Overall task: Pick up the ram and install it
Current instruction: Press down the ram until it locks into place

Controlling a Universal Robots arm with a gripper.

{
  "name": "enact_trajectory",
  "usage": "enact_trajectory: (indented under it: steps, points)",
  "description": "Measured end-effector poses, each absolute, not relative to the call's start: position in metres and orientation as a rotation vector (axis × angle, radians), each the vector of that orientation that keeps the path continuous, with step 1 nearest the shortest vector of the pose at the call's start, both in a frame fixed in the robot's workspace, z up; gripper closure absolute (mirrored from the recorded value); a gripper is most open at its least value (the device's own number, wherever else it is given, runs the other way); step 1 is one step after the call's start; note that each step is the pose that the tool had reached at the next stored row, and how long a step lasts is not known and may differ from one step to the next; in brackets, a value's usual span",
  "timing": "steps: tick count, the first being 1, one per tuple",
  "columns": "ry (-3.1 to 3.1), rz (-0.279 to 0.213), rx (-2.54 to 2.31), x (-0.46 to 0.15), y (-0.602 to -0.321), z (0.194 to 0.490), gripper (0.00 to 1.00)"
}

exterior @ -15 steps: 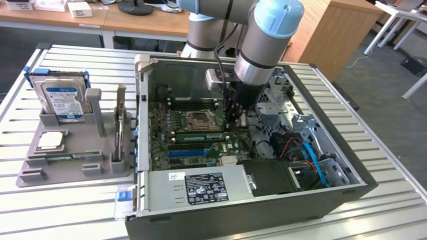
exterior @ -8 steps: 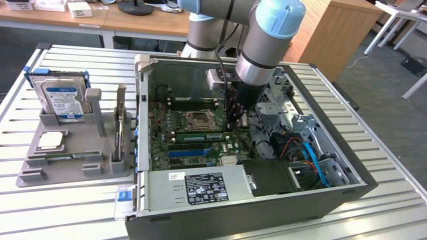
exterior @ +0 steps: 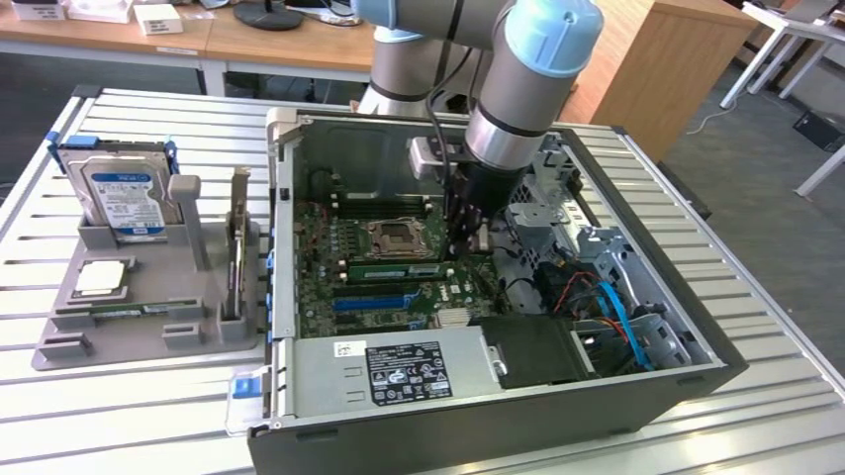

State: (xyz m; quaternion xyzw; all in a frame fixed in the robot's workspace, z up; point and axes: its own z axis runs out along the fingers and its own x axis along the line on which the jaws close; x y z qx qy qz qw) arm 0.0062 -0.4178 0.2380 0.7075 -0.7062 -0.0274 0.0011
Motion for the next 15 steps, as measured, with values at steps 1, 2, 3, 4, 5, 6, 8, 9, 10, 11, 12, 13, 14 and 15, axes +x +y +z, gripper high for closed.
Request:
enact_trajectory:
  steps: [1, 2, 3, 4, 5, 6, 8, 9, 10, 11, 12, 13, 14, 15]
  points:
    - [-2.217, -0.086, 2.221, 0.0062, -0.4179, 0.2372, 0.89]
    - [-2.217, -0.086, 2.221, 0.0062, -0.4179, 0.2364, 0.89]
    - [-2.217, -0.086, 2.221, 0.0062, -0.4179, 0.2355, 0.89]
    - [-2.217, -0.086, 2.221, 0.0062, -0.4179, 0.2346, 0.89]
    - [-2.217, -0.086, 2.221, 0.0062, -0.4179, 0.2341, 0.89]
    - [-2.217, -0.086, 2.221, 0.0062, -0.4179, 0.234, 0.89]
    - [-2.217, -0.086, 2.221, 0.0062, -0.4179, 0.234, 0.89]
    - [-2.217, -0.086, 2.221, 0.0062, -0.4179, 0.2338, 0.89]
    - [-2.217, -0.086, 2.221, 0.0062, -0.4179, 0.233, 0.89]
    - [-2.217, -0.086, 2.221, 0.0062, -0.4179, 0.232, 0.89]
    - [-2.217, -0.086, 2.221, 0.0062, -0.4179, 0.2309, 0.89]
    - [-2.218, -0.087, 2.221, 0.0062, -0.4179, 0.2298, 0.89]
    - [-2.218, -0.087, 2.221, 0.0062, -0.4179, 0.2288, 0.89]
    - [-2.218, -0.088, 2.222, 0.0062, -0.4179, 0.2279, 0.89]
